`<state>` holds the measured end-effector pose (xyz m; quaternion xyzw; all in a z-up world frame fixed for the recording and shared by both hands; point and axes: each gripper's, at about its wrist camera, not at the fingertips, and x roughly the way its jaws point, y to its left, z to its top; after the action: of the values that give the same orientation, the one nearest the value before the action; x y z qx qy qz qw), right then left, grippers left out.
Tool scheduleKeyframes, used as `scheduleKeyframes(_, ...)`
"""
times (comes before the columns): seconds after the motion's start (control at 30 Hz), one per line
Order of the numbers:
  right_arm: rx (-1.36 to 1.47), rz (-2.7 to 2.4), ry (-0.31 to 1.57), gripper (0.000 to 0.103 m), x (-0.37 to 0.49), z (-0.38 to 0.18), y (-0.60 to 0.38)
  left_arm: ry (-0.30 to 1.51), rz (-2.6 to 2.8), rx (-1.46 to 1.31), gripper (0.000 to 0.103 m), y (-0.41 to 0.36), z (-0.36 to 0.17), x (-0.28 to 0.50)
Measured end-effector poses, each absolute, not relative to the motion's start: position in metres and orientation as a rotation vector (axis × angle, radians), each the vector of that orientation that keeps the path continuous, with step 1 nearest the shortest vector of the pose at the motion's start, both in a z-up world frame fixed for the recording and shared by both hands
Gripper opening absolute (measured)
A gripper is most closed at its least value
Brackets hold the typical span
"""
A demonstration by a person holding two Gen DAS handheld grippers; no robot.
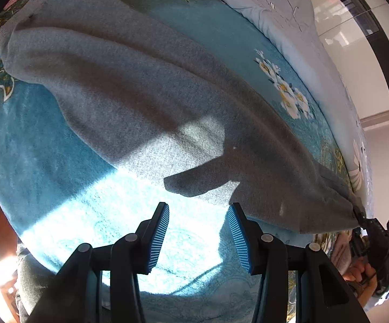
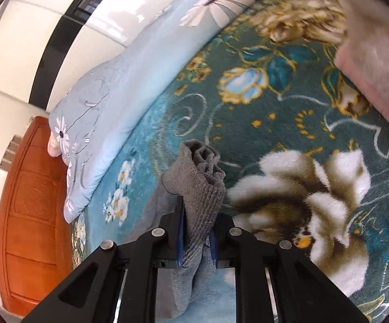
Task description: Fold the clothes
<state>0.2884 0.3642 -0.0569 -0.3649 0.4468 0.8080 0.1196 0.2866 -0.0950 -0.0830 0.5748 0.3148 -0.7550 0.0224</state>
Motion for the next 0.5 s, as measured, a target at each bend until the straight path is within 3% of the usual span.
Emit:
scheduleKeyframes(0.33,-1.224,2.950,0.544,0.015,0.213,0.059,0.168,1.209,-2.279,1.537,0.050,-0.183,-0.082,0.305)
scheduleKeyframes(0.5,-1.387,3.060,0.330,0.015,0.184,0.037,0.045,1.275,-2.264,1.438,0.050,-0.220,-0.083,0.314)
